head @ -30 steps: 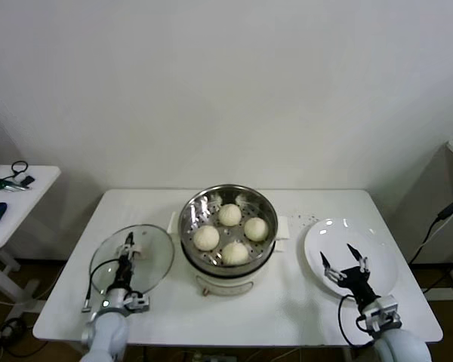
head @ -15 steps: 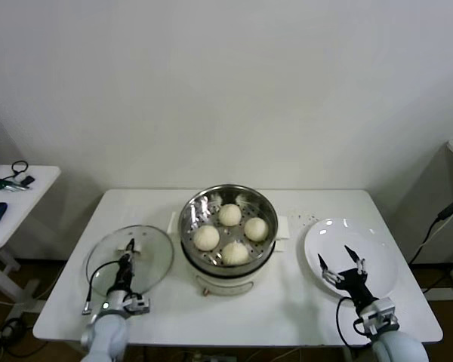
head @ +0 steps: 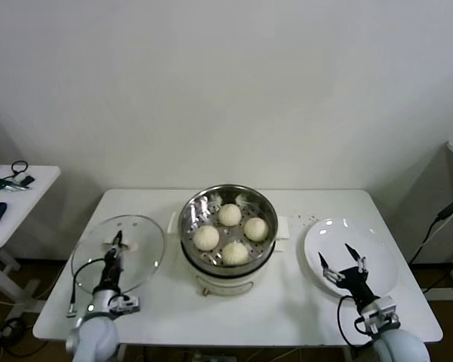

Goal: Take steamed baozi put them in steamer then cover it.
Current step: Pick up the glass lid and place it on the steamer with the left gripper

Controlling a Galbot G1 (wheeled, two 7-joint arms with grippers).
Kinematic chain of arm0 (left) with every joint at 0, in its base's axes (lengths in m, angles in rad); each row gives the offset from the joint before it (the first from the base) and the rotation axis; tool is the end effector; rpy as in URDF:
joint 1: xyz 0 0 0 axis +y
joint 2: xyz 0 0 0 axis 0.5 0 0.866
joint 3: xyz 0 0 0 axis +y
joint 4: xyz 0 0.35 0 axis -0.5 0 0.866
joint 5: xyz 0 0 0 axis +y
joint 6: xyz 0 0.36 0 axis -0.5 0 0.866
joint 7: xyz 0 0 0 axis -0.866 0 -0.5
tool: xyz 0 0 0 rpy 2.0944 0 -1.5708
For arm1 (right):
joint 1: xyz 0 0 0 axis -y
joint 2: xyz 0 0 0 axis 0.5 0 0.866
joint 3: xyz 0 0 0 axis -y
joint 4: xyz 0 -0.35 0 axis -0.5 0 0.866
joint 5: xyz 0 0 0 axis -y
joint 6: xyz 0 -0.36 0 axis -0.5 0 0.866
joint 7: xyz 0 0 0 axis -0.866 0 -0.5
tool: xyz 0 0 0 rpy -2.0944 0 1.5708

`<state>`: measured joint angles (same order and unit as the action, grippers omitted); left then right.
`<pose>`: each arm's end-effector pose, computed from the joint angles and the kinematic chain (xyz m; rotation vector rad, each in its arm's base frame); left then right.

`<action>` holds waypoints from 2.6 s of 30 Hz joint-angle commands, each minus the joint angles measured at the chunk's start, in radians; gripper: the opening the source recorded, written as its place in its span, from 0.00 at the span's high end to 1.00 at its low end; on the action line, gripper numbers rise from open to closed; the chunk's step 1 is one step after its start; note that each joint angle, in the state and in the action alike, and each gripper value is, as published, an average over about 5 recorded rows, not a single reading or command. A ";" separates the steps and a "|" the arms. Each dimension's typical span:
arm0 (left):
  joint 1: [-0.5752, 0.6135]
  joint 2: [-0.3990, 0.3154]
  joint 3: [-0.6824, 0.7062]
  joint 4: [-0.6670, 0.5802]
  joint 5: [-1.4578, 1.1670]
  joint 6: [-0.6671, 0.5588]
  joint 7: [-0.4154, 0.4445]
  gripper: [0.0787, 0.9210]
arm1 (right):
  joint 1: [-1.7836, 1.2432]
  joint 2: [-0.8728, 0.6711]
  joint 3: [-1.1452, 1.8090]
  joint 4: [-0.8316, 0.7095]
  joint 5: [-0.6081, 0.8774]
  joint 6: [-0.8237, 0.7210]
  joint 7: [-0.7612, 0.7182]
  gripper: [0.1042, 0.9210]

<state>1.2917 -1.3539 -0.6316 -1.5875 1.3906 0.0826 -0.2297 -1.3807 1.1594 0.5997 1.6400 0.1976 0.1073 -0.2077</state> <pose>0.2679 0.1119 -0.4045 0.2105 -2.0568 -2.2255 0.2444 -0.1550 -0.3885 0.3025 -2.9517 0.3091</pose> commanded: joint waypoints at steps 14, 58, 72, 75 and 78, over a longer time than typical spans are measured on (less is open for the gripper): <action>0.182 0.259 0.184 -0.604 -0.117 0.418 0.170 0.92 | 0.087 -0.041 -0.053 -0.048 -0.022 -0.021 0.014 0.12; -0.337 -0.142 0.808 -0.258 0.201 0.703 0.549 0.92 | 0.146 0.002 -0.025 -0.131 -0.046 0.018 0.035 0.12; -0.324 -0.182 0.796 -0.173 0.169 0.702 0.461 0.92 | 0.153 0.003 -0.025 -0.146 -0.056 0.024 0.033 0.12; -0.329 -0.176 0.794 -0.162 0.169 0.701 0.459 0.92 | 0.151 0.002 -0.024 -0.145 -0.058 0.025 0.033 0.12; -0.334 -0.171 0.795 -0.152 0.164 0.702 0.452 0.92 | 0.150 0.003 -0.023 -0.144 -0.059 0.026 0.033 0.12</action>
<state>0.9639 -1.5003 0.1619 -1.7907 1.5694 0.7364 0.2638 -1.2310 1.1614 0.5752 1.4967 0.1410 0.1320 -0.1742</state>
